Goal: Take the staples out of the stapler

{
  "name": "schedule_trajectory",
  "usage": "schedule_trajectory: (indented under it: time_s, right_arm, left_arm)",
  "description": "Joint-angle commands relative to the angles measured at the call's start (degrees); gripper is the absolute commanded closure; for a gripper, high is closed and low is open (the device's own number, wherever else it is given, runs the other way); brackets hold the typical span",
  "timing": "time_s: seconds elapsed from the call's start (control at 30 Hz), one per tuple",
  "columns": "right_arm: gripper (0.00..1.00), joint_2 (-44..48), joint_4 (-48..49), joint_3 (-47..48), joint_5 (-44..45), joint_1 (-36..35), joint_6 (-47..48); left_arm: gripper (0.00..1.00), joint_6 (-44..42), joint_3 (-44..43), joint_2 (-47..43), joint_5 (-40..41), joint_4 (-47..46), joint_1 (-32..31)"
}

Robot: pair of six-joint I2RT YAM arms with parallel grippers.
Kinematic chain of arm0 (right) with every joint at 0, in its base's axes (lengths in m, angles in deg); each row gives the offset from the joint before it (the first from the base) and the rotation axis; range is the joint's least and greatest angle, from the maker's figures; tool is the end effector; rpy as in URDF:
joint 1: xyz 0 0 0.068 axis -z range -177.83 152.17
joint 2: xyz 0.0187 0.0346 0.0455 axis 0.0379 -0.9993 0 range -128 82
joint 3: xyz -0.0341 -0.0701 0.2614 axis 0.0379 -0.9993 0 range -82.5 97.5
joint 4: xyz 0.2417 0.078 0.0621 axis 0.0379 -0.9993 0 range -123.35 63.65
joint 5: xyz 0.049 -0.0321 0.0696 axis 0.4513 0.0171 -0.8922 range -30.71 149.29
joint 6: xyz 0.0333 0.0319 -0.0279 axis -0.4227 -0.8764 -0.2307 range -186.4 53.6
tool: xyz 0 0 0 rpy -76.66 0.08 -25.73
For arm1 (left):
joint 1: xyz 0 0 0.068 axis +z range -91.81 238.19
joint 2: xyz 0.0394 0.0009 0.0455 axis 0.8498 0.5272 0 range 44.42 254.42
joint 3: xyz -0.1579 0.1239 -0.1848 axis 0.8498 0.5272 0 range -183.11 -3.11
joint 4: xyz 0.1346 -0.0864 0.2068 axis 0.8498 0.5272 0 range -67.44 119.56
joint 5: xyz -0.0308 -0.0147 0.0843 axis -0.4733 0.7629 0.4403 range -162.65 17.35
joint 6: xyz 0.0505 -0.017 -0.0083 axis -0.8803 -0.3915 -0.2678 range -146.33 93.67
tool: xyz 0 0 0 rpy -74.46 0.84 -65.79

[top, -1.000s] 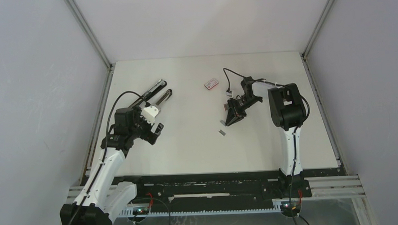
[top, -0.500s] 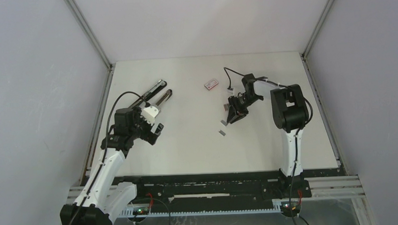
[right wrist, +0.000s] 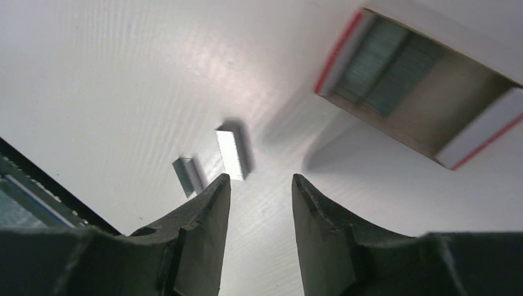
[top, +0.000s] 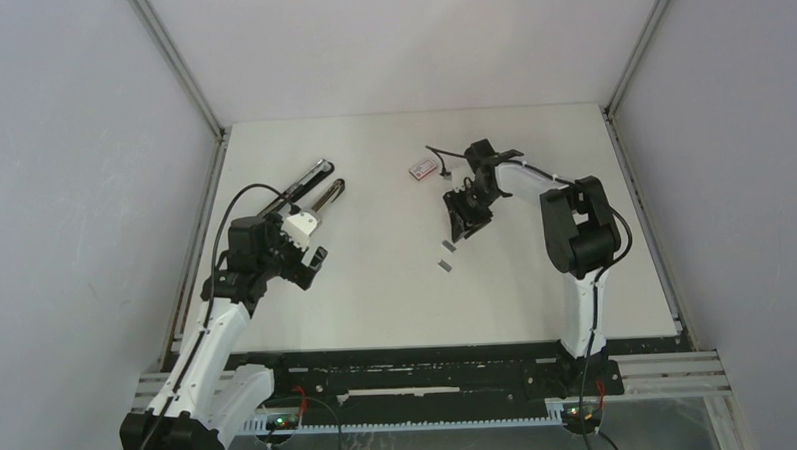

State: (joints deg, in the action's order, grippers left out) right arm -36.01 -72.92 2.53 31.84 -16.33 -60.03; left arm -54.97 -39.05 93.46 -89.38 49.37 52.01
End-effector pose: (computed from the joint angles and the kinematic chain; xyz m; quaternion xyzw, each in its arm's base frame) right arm 0.3754 0.1429 0.1596 -0.2294 0.9401 0.2443 0.0630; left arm 0.1799 -0.0298 0.2464 0.3270 0.8368 -0.0477 0.4365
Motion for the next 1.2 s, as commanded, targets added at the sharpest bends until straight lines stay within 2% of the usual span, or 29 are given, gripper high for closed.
schedule_trajectory:
  time_s: [0.0, 0.4, 0.6, 1.17]
  right_arm:
    - [0.57, 3.7, 1.3, 1.4, 6.7, -4.7, 2.0]
    - [0.54, 5.0, 2.5, 1.5, 17.5, -12.0, 2.6]
    - [0.54, 8.1, 2.9, 0.0, 19.2, -12.2, 3.4]
    - [0.56, 4.1, 2.4, 0.4, 19.2, -13.7, 3.9]
  left_arm:
    - [0.00, -0.6, -0.6, -1.0, -0.1, -0.9, 0.3]
    - [0.00, -0.7, -0.2, -1.7, 0.9, -1.1, 0.4]
    - [0.00, -0.8, -0.1, -1.8, 1.0, -1.3, 0.3]
    - [0.00, -0.9, 0.1, -2.0, 1.5, -1.5, 0.3]
